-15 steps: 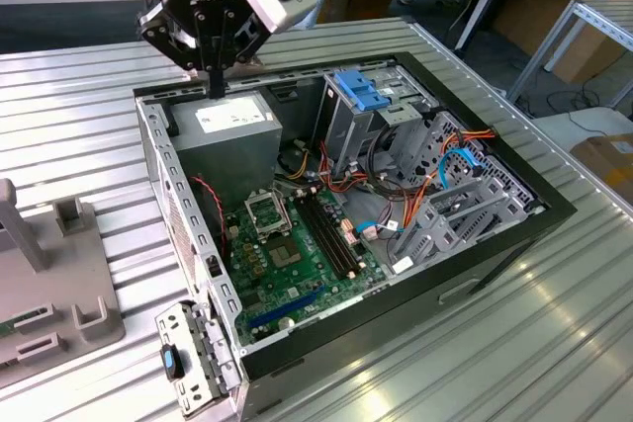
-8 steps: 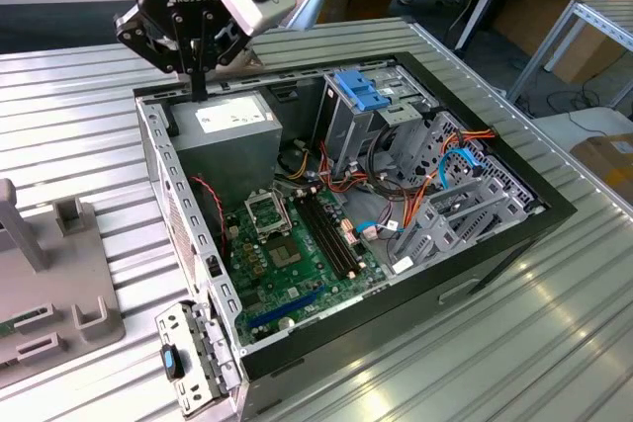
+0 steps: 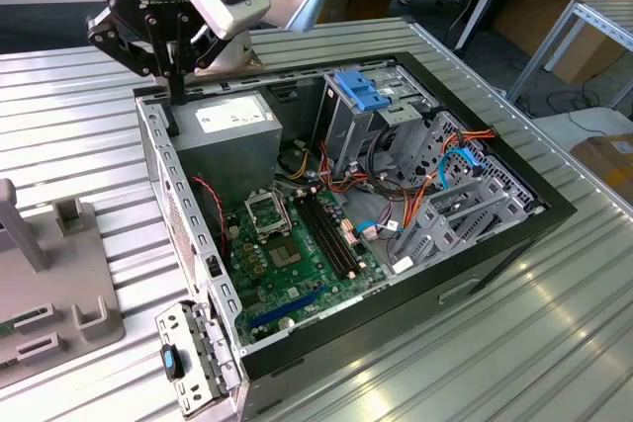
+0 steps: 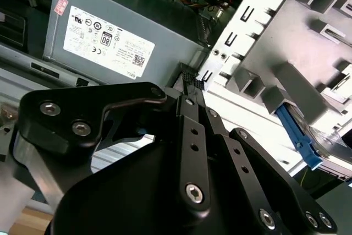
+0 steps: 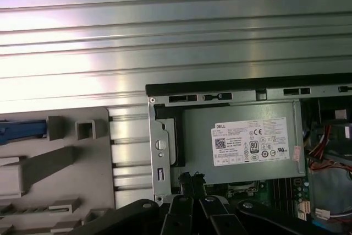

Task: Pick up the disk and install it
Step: 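Reach for the disk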

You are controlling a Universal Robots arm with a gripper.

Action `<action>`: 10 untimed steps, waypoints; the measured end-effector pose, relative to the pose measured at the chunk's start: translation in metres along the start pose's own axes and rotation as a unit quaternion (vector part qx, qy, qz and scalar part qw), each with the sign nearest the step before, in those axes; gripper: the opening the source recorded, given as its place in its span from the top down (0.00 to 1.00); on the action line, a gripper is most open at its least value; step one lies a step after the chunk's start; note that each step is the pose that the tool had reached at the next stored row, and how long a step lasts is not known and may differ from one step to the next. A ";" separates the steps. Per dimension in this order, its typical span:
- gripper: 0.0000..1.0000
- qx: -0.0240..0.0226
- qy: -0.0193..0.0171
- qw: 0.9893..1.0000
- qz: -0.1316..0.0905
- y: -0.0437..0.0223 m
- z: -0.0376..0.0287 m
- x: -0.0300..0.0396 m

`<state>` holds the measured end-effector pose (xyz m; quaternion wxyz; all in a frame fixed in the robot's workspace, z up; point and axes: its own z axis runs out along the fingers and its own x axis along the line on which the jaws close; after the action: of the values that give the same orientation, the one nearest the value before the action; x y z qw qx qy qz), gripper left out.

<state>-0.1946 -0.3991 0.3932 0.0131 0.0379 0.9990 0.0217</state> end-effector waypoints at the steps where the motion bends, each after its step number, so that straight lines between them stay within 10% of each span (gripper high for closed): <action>1: 0.89 0.000 0.000 1.000 0.000 -0.0003 -0.0001 0.0036; 10: 0.89 0.000 0.000 1.000 0.000 -0.0038 -0.0012 0.0390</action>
<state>-0.2338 -0.4000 0.3932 0.0131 0.0378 0.9990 0.0217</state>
